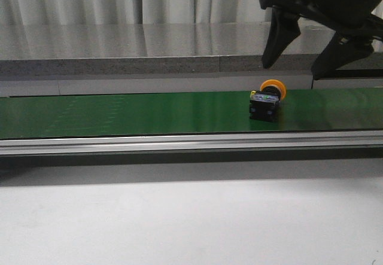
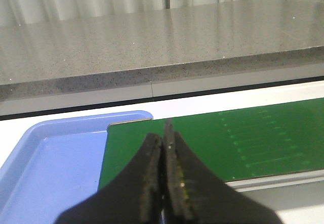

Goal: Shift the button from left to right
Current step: 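Lower the right gripper over the button and grasp it, then lift the button and lower it into the green tray with the right gripper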

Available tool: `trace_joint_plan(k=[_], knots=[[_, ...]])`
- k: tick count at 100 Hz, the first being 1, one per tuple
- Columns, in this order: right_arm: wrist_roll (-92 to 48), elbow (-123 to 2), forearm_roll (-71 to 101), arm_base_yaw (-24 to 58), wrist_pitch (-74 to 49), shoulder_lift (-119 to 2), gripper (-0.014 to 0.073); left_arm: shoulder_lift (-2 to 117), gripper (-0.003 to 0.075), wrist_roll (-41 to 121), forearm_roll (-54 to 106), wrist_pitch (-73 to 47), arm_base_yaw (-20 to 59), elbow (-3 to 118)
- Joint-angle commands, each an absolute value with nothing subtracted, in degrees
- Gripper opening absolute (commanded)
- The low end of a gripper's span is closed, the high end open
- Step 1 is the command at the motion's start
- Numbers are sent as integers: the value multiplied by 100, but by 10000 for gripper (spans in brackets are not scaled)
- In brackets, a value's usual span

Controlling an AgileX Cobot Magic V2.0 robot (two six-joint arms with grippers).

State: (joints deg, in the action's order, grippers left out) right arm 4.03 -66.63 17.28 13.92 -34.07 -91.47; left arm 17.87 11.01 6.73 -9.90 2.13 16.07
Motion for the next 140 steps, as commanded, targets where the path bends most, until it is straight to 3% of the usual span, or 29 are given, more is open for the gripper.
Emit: trace_joint_plan(k=[1, 52, 62, 72, 77, 107, 140], knots=[[403, -6974, 1715, 1395, -3111, -9119, 562, 1818, -19, 1090, 696, -492, 254, 1763], [702, -7276, 1149, 1343, -3112, -10019, 544, 1818, -19, 1090, 696, -492, 254, 1763], [702, -7276, 1145, 1343, -3112, -10027, 423, 1818, -19, 1090, 696, -492, 254, 1763], [702, -7276, 1111, 1343, -3168, -10027, 225, 1818, -19, 1090, 696, -492, 254, 1763], [702, -7276, 1104, 1343, -3211, -10027, 181, 1818, -19, 1090, 696, -492, 254, 1763], [702, -7527, 484, 1021, -3691, -9487, 188, 1818, -19, 1090, 696, -492, 254, 1763], [619, -8410, -1067, -524, -4873, -9132, 188, 1818, -19, 1090, 696, -492, 254, 1763]])
